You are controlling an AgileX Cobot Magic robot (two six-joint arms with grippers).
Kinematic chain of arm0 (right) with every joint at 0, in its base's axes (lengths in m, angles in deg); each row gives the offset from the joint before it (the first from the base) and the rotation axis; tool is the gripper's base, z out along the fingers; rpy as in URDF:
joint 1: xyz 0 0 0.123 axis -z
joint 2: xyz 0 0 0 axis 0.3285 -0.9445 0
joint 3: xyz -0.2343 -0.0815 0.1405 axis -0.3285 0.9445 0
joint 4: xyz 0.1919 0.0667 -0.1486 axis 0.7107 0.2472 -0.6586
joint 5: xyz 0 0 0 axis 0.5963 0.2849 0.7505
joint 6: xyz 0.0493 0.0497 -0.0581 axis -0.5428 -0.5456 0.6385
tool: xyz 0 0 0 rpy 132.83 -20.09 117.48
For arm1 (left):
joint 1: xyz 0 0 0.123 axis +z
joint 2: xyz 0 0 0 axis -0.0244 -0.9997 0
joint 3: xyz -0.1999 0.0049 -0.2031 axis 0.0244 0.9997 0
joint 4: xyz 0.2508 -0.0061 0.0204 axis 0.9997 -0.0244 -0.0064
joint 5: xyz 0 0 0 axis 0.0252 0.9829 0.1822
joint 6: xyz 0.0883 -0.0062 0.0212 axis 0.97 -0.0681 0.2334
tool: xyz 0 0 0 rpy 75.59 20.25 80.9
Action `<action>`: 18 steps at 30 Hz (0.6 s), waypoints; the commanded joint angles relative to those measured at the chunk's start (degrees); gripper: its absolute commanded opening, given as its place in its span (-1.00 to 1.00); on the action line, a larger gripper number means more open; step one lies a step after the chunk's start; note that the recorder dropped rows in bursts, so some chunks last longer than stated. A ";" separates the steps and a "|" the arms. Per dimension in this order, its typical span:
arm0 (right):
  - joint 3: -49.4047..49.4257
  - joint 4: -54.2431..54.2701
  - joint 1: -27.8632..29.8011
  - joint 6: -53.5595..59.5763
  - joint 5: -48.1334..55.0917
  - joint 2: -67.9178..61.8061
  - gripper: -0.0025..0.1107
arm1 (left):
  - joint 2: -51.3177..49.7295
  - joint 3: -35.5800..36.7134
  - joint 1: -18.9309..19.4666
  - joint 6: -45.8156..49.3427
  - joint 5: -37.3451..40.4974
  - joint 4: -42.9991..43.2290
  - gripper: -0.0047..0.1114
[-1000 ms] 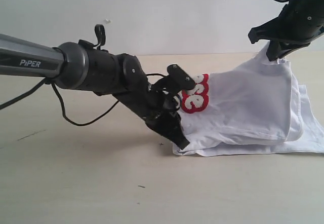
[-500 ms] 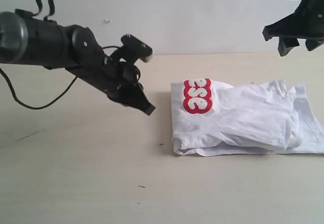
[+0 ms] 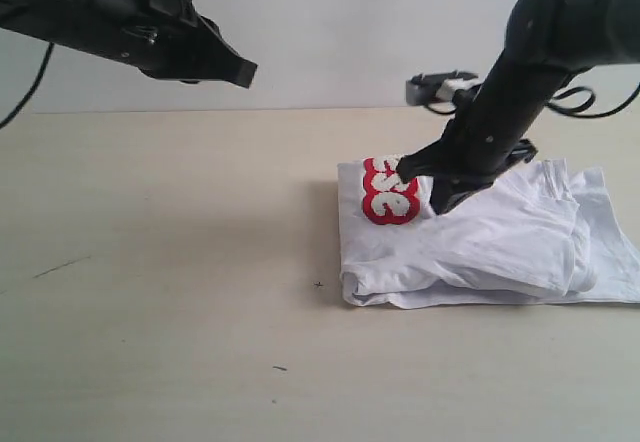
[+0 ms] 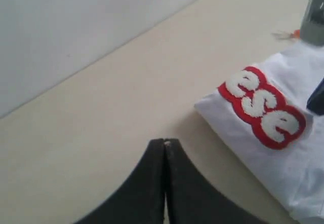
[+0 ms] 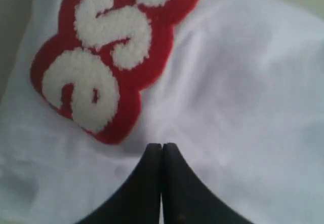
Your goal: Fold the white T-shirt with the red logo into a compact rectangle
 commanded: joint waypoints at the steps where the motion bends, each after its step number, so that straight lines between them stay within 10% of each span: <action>1: -0.15 0.09 -3.52 -1.79 -5.78 -5.89 -0.96 | 3.96 1.42 1.91 -1.51 -0.22 -0.33 -0.92; 18: -10.14 4.67 -17.88 -1.99 0.10 -11.01 -0.96 | 11.33 2.00 8.73 -1.51 3.78 -0.30 -0.92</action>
